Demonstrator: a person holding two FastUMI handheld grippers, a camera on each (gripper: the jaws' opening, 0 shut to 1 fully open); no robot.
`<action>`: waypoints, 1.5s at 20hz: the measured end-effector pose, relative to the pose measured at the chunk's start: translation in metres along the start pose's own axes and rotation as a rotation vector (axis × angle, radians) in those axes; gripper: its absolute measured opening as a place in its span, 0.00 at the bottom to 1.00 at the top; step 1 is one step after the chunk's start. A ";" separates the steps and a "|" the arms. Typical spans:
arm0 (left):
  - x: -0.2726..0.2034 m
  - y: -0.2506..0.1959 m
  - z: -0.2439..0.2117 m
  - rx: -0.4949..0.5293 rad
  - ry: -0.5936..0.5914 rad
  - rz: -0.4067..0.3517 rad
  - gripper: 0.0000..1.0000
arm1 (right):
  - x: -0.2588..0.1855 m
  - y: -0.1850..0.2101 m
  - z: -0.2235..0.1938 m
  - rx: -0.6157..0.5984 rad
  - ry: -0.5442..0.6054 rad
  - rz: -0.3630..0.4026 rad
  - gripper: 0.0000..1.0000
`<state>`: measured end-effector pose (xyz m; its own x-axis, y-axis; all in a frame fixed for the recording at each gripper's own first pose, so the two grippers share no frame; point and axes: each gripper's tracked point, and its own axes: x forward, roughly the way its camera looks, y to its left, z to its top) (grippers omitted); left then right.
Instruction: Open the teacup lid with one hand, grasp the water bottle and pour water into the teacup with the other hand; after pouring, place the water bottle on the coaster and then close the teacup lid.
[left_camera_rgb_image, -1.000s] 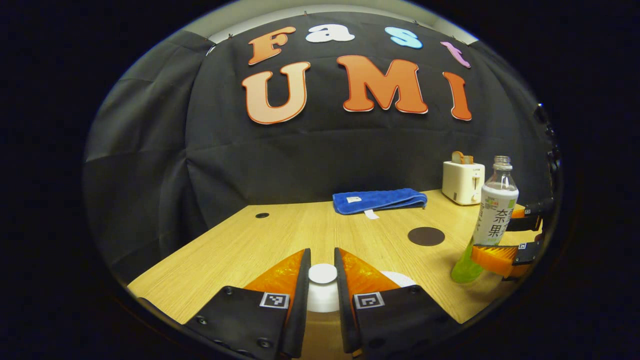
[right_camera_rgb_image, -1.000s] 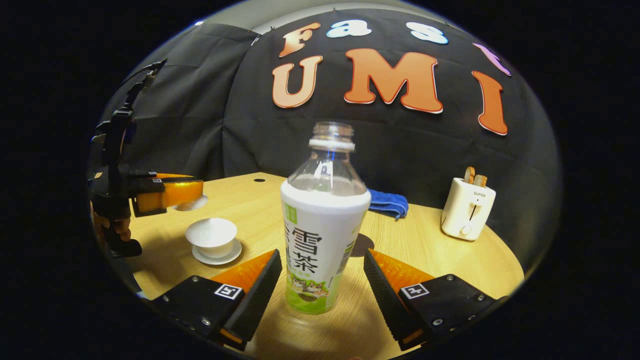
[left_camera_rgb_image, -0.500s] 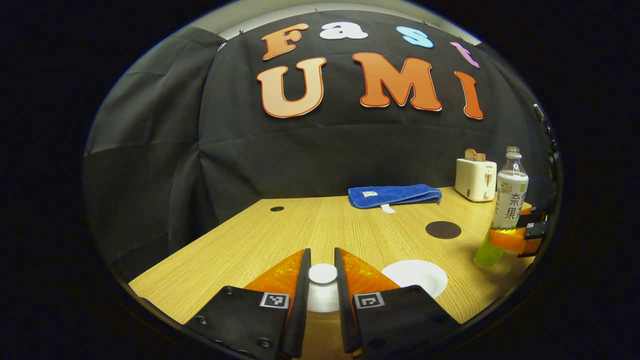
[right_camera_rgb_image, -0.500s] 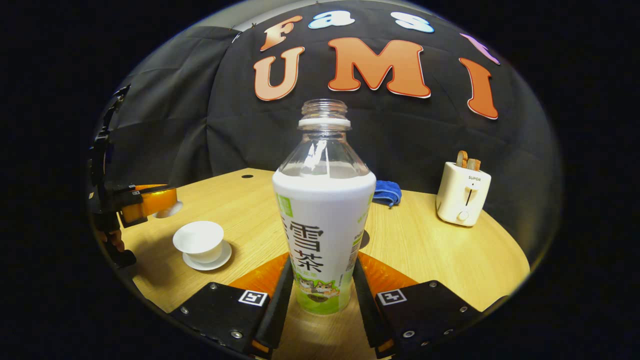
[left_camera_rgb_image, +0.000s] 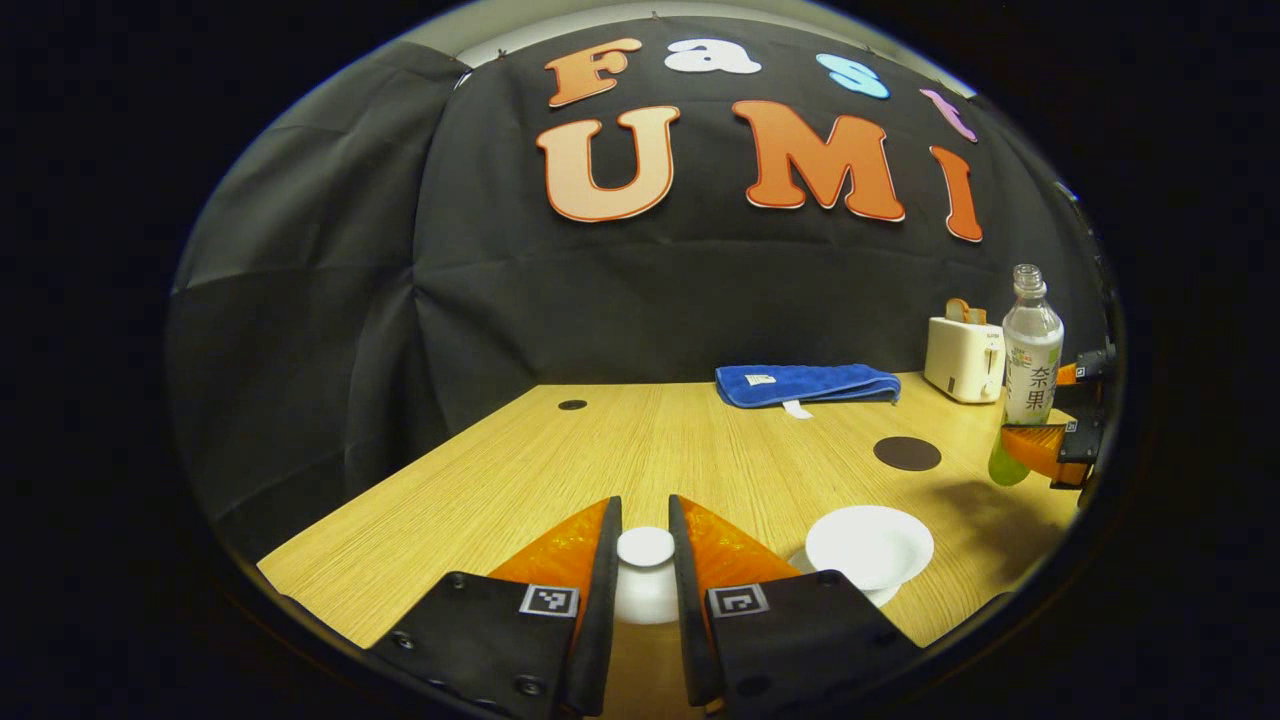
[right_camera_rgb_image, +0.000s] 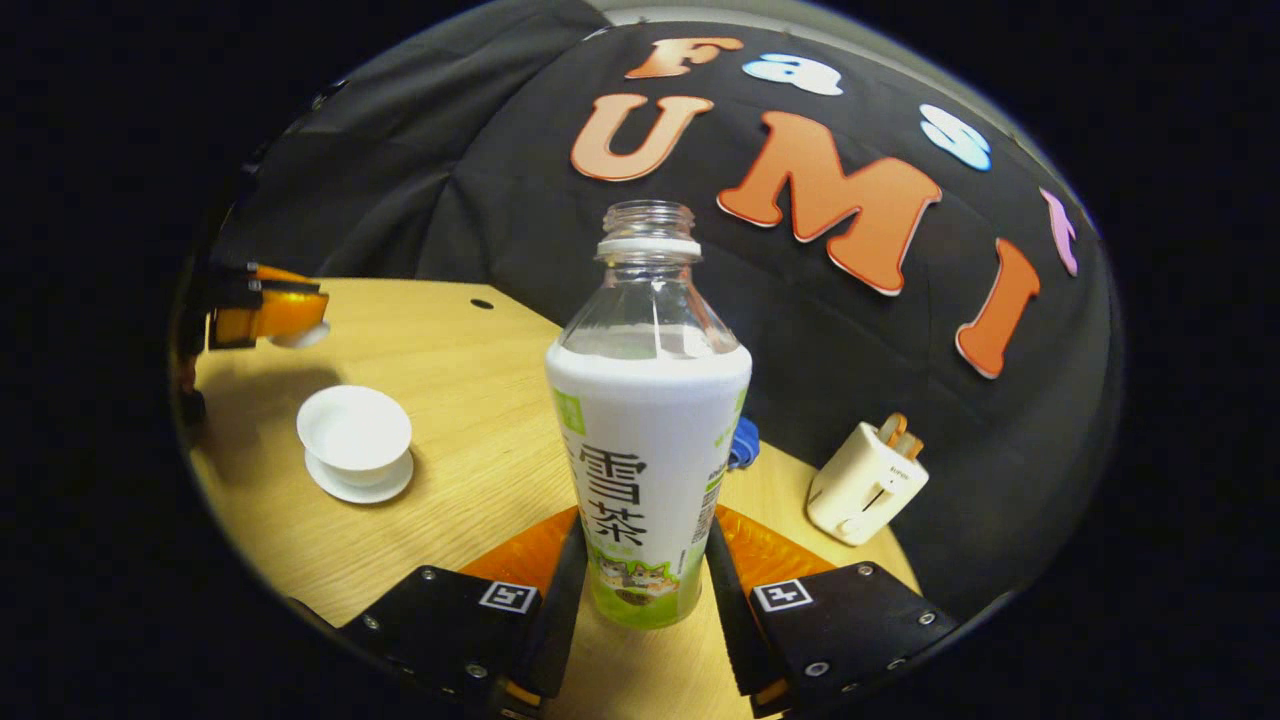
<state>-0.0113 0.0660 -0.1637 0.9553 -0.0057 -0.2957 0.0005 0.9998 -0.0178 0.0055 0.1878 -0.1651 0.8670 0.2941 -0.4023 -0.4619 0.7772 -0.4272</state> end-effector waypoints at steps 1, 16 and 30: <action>-0.001 0.004 0.000 -0.002 -0.001 0.004 0.33 | 0.000 0.000 0.003 -0.060 0.003 -0.013 0.64; -0.013 0.045 0.007 -0.006 -0.032 0.036 0.33 | 0.004 0.020 0.034 -0.648 -0.013 -0.041 0.64; -0.018 0.062 0.004 -0.020 -0.033 0.049 0.33 | 0.018 0.021 0.053 -1.170 -0.105 -0.155 0.64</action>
<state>-0.0271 0.1286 -0.1560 0.9634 0.0441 -0.2646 -0.0520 0.9984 -0.0231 0.0215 0.2395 -0.1388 0.9148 0.3280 -0.2358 -0.1934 -0.1569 -0.9685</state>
